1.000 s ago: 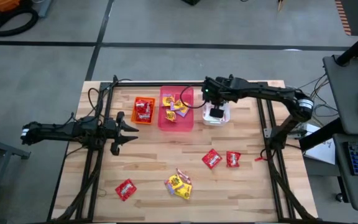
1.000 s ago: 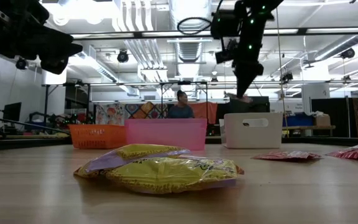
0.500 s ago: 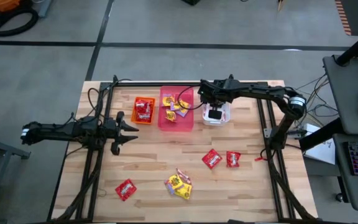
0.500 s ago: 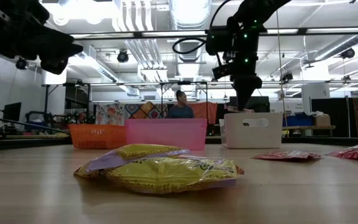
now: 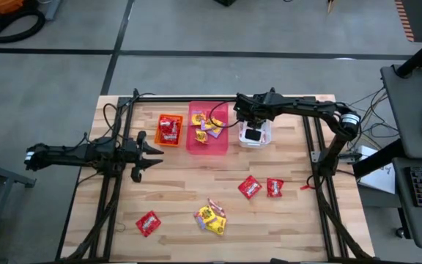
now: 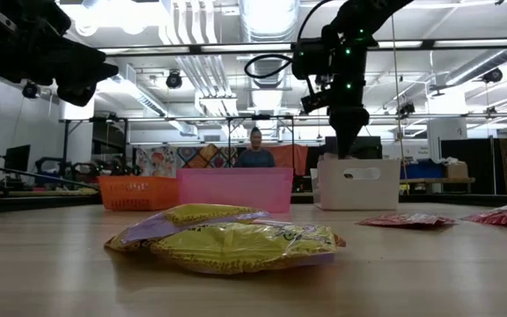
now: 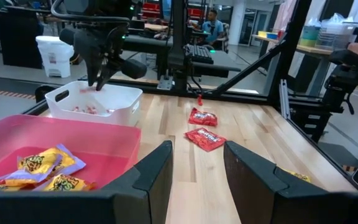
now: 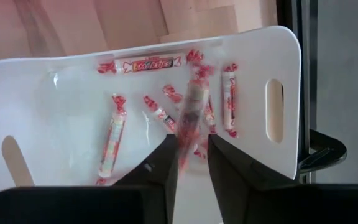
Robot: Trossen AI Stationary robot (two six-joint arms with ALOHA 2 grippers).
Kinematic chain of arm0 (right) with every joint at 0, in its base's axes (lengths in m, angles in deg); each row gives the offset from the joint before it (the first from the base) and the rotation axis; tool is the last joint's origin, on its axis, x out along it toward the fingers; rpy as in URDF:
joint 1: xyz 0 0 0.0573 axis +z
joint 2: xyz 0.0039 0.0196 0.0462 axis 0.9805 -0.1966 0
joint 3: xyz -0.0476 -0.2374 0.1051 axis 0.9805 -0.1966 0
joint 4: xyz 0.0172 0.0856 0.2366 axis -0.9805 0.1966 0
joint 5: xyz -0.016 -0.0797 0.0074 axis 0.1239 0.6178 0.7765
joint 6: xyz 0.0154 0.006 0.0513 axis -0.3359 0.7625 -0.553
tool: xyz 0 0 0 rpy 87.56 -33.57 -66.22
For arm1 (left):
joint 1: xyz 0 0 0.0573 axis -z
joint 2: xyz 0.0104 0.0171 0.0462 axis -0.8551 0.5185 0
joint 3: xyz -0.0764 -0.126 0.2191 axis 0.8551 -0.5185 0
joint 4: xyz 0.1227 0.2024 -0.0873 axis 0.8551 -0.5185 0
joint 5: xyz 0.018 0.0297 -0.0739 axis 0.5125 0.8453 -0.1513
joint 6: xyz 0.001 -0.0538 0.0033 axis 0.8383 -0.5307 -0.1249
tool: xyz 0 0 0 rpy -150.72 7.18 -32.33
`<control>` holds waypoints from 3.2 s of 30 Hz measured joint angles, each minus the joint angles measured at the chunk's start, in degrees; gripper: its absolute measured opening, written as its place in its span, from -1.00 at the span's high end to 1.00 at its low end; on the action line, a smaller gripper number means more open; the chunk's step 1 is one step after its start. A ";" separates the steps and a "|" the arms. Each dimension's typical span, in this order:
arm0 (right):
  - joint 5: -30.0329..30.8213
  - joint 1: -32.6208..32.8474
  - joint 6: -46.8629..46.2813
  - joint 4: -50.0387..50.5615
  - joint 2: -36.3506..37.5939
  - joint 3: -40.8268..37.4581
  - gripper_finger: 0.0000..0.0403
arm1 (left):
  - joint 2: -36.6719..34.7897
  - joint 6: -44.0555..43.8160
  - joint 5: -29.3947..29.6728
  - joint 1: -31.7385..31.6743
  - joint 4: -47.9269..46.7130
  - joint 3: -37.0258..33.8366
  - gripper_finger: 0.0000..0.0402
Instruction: Organize candy in baskets
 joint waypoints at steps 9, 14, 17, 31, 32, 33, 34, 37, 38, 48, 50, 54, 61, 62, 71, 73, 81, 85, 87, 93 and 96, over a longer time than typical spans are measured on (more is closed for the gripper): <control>0.01 0.00 -0.72 0.01 0.00 0.00 0.52 | 0.02 0.00 0.00 0.00 0.00 0.00 0.36; 0.01 0.00 -1.41 -0.08 0.00 0.00 0.47 | 0.02 0.00 0.00 0.00 0.00 0.00 0.36; 0.01 0.00 -1.97 -0.50 0.00 0.00 0.43 | 0.02 0.00 0.00 0.00 0.00 0.00 0.36; -6.44 1.43 -3.41 -9.08 0.78 -0.02 0.50 | 0.02 -0.22 0.00 0.00 0.00 0.00 0.36; -6.44 1.97 -3.59 -9.82 1.14 -0.02 0.52 | 0.02 -0.30 0.00 0.00 0.00 0.00 0.36; -6.45 2.63 -4.21 -10.46 1.69 -0.02 0.53 | 0.00 -0.58 0.00 0.00 0.01 0.00 0.36; -6.46 3.45 -4.98 -11.00 2.43 -0.02 0.54 | 0.01 -0.97 0.00 0.00 0.03 0.00 0.36; -6.51 6.53 -8.22 -11.23 5.13 0.04 0.58 | 0.04 -3.14 0.00 0.00 0.62 0.00 0.36; -6.26 7.57 -9.67 -11.25 5.98 0.04 0.59 | 0.07 -3.79 0.00 0.00 0.84 0.00 0.36; -17.11 20.04 -30.83 -8.67 10.36 -0.71 0.66 | 1.35 -7.58 -0.02 0.02 2.36 0.00 0.36; -21.04 22.96 -35.87 -8.81 9.80 -1.28 0.66 | 1.79 -7.58 -0.02 0.02 2.35 0.00 0.36; -23.78 28.57 -45.63 -8.55 8.63 -2.25 0.66 | 2.79 -8.30 -0.02 0.02 2.45 0.00 0.36; -24.20 34.41 -54.93 -6.86 7.25 -2.43 0.59 | 6.89 -15.05 -0.29 0.11 4.68 0.44 0.36; -24.00 35.17 -55.02 -6.92 7.18 -2.43 0.57 | 7.63 -16.18 -0.55 0.23 4.53 0.70 0.36; -22.33 39.47 -55.30 -5.25 7.10 -2.73 0.43 | 16.83 -26.77 2.22 7.80 4.34 3.71 0.36; -22.28 39.97 -55.07 -3.55 7.10 -2.91 0.41 | 19.17 -29.02 3.55 10.12 4.33 4.43 0.36; -14.81 40.57 -51.17 0.24 7.92 -8.21 0.33 | 30.10 -41.02 8.39 20.17 6.25 6.12 0.36; -14.82 40.57 -51.20 -0.41 8.11 -11.38 0.30 | 36.27 -50.36 8.41 26.30 5.74 7.47 0.36; -14.83 40.57 -51.26 -1.62 8.15 -12.54 0.28 | 39.56 -55.22 8.37 29.57 3.67 9.17 0.36; -14.88 40.57 -51.01 -6.29 8.20 -14.43 0.23 | 51.17 -69.63 7.87 38.17 -16.02 20.37 0.36; -14.88 40.54 -50.86 -7.83 8.22 -14.53 0.23 | 57.76 -73.87 6.85 41.45 -26.87 26.70 0.36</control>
